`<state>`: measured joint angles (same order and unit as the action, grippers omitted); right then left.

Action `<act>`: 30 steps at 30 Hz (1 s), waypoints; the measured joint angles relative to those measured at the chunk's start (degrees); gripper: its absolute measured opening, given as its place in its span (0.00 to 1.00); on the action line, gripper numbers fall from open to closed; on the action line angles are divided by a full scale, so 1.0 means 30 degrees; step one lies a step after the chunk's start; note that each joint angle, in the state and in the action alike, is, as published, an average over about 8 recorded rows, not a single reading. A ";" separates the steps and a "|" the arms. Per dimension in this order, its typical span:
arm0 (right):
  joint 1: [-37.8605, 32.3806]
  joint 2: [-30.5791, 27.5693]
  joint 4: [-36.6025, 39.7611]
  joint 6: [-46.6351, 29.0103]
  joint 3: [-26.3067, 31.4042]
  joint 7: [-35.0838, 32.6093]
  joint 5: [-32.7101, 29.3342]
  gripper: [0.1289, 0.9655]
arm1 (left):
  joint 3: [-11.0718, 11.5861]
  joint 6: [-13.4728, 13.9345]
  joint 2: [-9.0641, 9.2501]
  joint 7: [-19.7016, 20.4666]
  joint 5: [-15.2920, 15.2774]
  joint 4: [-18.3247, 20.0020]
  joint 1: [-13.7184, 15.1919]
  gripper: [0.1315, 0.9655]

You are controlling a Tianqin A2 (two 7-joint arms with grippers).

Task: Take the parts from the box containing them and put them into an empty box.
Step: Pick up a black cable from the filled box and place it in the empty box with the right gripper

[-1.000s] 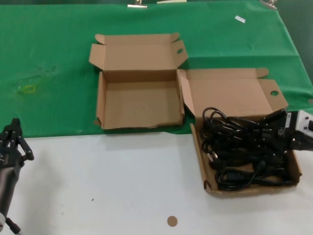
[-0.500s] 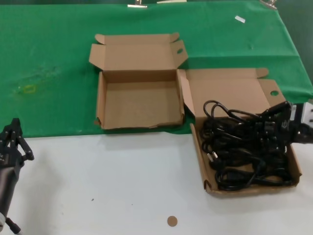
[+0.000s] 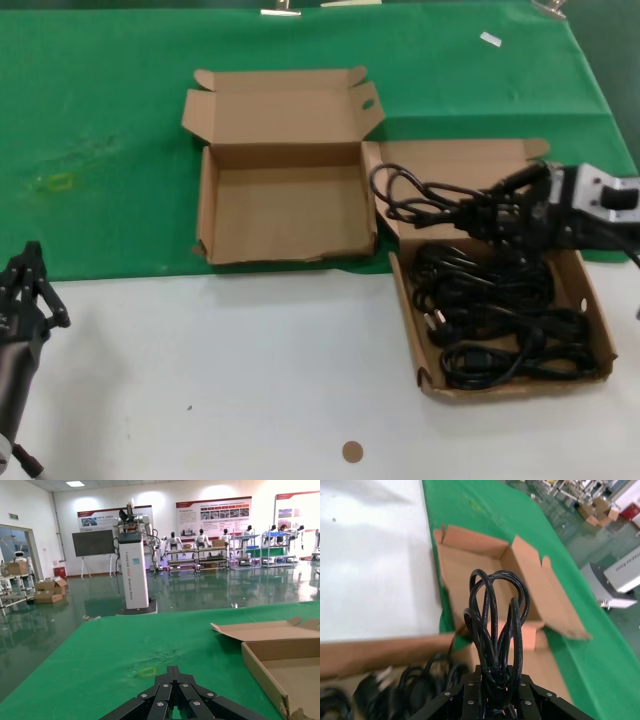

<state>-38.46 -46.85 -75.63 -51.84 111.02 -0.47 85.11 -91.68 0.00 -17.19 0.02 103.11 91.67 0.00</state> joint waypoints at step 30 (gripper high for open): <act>-0.7390 0.9349 0.8103 0.1369 0.3765 -0.1015 -0.3856 0.13 | 0.0000 0.0000 0.0000 0.0000 0.0000 0.0000 0.0000 0.01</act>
<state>-60.63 -18.81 -51.32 -47.74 122.32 -3.51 73.55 -91.68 0.00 -17.19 0.02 103.11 91.67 0.00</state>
